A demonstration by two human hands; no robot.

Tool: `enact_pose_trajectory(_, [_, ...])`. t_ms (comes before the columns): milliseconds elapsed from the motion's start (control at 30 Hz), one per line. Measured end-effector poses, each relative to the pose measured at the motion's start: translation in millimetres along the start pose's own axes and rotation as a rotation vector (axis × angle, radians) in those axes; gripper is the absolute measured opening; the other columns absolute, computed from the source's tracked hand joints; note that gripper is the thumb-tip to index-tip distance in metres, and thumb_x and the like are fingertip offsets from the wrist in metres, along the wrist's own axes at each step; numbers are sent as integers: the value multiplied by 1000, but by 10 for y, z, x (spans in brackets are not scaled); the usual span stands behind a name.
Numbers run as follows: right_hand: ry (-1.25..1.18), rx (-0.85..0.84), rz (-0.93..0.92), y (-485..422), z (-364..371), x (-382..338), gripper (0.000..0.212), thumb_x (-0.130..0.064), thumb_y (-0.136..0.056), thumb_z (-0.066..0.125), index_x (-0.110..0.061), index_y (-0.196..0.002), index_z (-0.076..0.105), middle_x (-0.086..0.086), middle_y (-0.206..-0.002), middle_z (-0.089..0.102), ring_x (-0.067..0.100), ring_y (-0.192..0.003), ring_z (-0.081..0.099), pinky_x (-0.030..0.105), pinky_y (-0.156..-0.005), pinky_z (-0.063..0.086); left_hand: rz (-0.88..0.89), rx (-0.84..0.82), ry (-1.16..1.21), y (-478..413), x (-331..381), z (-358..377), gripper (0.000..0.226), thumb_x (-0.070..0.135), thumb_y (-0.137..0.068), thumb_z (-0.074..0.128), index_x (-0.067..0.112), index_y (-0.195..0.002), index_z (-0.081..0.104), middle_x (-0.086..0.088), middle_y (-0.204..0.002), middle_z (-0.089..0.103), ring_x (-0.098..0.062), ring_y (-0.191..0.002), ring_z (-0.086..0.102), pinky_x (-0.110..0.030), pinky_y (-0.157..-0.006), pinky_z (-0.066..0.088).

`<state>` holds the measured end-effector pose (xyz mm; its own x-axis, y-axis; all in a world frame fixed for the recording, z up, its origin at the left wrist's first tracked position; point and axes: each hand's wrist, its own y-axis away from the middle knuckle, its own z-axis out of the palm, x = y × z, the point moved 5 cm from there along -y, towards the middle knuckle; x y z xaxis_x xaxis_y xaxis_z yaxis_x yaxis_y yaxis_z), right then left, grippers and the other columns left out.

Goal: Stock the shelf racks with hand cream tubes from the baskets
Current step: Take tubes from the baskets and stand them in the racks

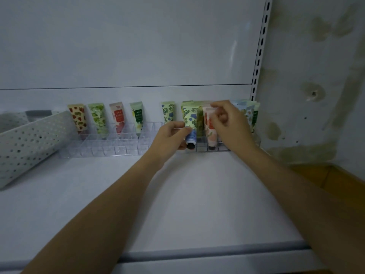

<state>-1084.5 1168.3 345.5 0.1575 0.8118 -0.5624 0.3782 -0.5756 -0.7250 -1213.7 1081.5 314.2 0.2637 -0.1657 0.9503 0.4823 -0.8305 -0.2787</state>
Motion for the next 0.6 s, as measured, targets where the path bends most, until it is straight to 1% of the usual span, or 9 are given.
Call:
enact_pose_trajectory(67, [-113, -85, 64, 54, 111, -24, 32, -17, -91, 57, -11, -122, 51, 1, -80, 55, 17, -65, 54, 20, -62, 47, 0, -67, 8, 38, 13, 32, 8, 12, -91, 54, 14, -98, 53, 0, -80, 60, -19, -68, 58, -28, -72, 53])
enact_pose_trajectory(133, [-212, -123, 121, 74, 183, -24, 42, -21, -89, 60, -12, -128, 45, 9, -90, 56, 25, -80, 59, 35, -73, 50, 17, -158, -4, 91, 37, 74, 9, 9, -91, 54, 18, -92, 53, 1, -77, 61, -14, -64, 60, -21, -66, 53])
enact_pose_trajectory(200, [-275, -124, 169, 66, 199, -25, 47, -22, -88, 61, -17, -131, 42, 10, -100, 54, 29, -91, 60, 41, -79, 51, 36, -208, -23, 121, 57, 84, 11, 8, -91, 54, 19, -90, 53, 2, -75, 62, -4, -56, 60, -13, -60, 52])
enact_pose_trajectory(267, [-313, -106, 191, 58, 184, -37, 49, -18, -88, 62, -21, -132, 41, 13, -106, 55, 28, -93, 60, 42, -82, 53, 68, -211, -57, 109, 74, 43, 8, 10, -90, 56, 18, -92, 55, 2, -75, 63, 3, -54, 59, -10, -58, 50])
enact_pose_trajectory(367, [-292, -53, 128, 14, 113, -163, 46, -12, -89, 59, -23, -131, 42, 15, -101, 55, 32, -84, 61, 46, -81, 53, 178, -98, -307, 24, 48, -134, 15, 22, -92, 55, 12, -98, 65, 0, -87, 68, -5, -78, 65, -16, -72, 46])
enact_pose_trajectory(433, [-267, -37, 68, -66, 98, -250, 40, -11, -91, 56, -21, -128, 45, -6, -92, 54, 31, -79, 63, 40, -71, 55, 215, 33, -633, -10, -11, -295, 27, 30, -93, 51, 13, -108, 65, -2, -107, 67, -15, -101, 61, -22, -81, 41])
enact_pose_trajectory(467, [-246, -34, 48, -121, 106, -279, 38, -11, -92, 55, -18, -128, 46, -15, -92, 51, 17, -70, 63, 30, -61, 53, 212, 76, -795, -22, -57, -359, 32, 33, -94, 49, 14, -115, 63, -3, -117, 64, -18, -110, 56, -25, -86, 41])
enact_pose_trajectory(533, [-201, -37, 9, -249, 164, -353, 38, -10, -92, 54, -17, -128, 44, -18, -96, 49, 0, -55, 54, 9, -49, 40, 162, 74, -1039, -43, -179, -421, 41, 39, -94, 45, 18, -128, 53, -3, -134, 52, -22, -126, 43, -36, -101, 34])
enact_pose_trajectory(600, [-147, -35, -31, -394, 252, -420, 37, -9, -92, 53, -16, -127, 43, -11, -112, 48, 1, -70, 54, 6, -56, 41, 104, 21, -1128, -57, -274, -424, 48, 44, -93, 43, 23, -136, 43, 0, -145, 40, -22, -136, 27, -46, -111, 20])
